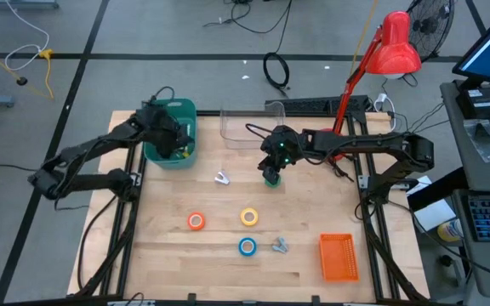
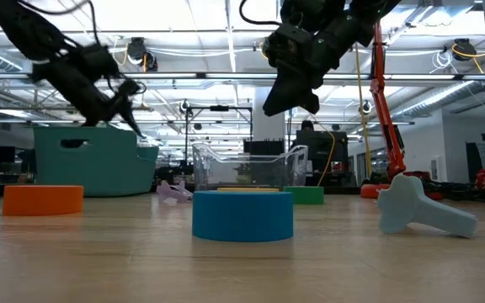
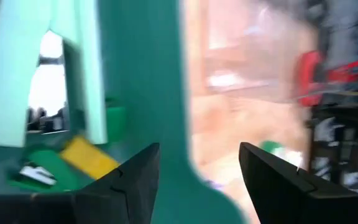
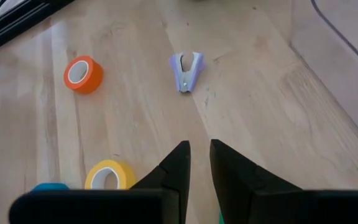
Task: Pick and place Stapler, Stapler remover, tape
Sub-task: Put the green tape into the transparent bin
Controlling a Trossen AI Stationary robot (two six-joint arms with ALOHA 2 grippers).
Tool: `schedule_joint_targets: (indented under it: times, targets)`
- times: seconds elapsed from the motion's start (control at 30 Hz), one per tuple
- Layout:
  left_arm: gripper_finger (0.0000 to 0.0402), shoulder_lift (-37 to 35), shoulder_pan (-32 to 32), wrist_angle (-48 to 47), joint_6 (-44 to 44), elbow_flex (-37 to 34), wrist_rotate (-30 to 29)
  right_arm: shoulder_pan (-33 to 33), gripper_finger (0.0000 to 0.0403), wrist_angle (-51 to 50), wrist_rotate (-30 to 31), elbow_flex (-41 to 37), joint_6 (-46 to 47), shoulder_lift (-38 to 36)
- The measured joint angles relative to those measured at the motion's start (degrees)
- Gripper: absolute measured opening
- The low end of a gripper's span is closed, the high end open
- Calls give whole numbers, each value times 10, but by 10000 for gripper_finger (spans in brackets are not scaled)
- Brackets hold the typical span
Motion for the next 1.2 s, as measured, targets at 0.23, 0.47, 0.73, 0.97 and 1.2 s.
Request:
schedule_joint_targets:
  times: [0.23, 0.47, 0.73, 0.97, 1.2]
  targets:
    - [198, -158, -29, 1, -44, 0, -11, 22, 54, -2, -2, 0, -18, 0]
    - [172, -290, -103, 36, -85, 0, -16, 43, 51, -55, 10, 0, -29, 0]
    - [150, -350, -157, 92, -58, 0, -26, 47, 51, -150, 64, 0, -32, 0]
    - [149, -353, -204, 86, -23, 0, 9, 47, 51, -150, 64, 0, -34, 0]
    - [149, -356, -271, 144, 24, 0, 19, 62, 65, -148, 66, 0, -178, 0]
